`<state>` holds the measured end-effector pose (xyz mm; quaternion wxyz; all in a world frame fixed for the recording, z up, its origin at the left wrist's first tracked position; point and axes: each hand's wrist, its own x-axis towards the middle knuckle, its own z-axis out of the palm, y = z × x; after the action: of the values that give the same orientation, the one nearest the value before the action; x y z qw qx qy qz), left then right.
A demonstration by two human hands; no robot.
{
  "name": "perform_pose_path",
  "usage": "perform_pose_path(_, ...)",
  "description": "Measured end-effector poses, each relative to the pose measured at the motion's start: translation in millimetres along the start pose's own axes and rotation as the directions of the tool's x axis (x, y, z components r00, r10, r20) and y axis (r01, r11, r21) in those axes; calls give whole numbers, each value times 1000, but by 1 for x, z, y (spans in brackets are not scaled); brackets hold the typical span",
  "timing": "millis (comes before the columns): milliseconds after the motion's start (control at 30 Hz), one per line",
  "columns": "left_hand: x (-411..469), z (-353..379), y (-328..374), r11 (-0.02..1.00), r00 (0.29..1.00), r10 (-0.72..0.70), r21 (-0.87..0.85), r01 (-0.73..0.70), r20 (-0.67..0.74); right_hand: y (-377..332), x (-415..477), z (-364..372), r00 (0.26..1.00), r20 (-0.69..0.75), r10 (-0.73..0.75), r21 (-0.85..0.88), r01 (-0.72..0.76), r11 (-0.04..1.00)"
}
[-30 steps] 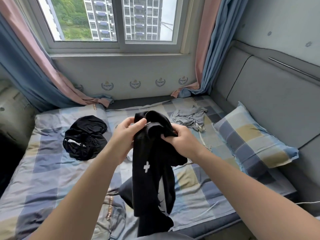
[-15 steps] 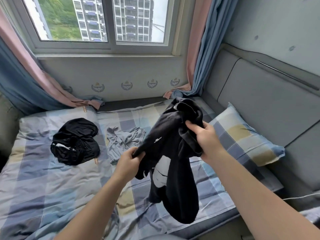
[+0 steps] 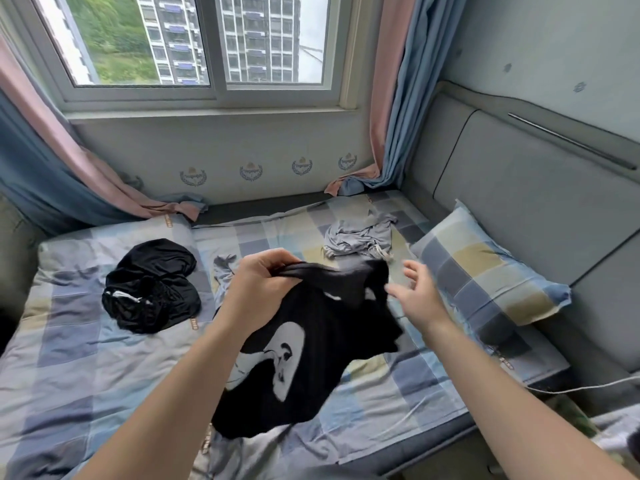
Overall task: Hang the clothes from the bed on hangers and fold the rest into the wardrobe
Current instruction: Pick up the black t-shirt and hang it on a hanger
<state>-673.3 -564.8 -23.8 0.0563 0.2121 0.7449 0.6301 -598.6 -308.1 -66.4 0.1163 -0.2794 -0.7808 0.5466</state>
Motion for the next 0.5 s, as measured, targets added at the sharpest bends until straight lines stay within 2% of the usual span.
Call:
perform_pose_path(33,-1,1,2,999,999,2,33,-3,32,-10,-9,7,986,120,-115,2,115,993)
perform_pose_path(100,-1,3,4,998,998,-3,62,0,59,-30,-29,23,877,417,-239,45,243,969)
perform_pose_path(167,0,3,5,996,998,-10,83,5,64,-41,-44,41,753,611,-244,58,265,963)
perform_pose_path(200,0,1,5,995,998,-11,96,5,64,-42,-48,50,727,642,-243,71,259,963)
perform_pose_path(333,-2,-14,-1,997,998,-3,77,-2,56,-49,-53,70,768,558,-314,163,270,949)
perform_pose_path(500,-17,-19,-32,991,988,-81,-95,94,131,-62,-53,64,811,444,-381,233,306,923)
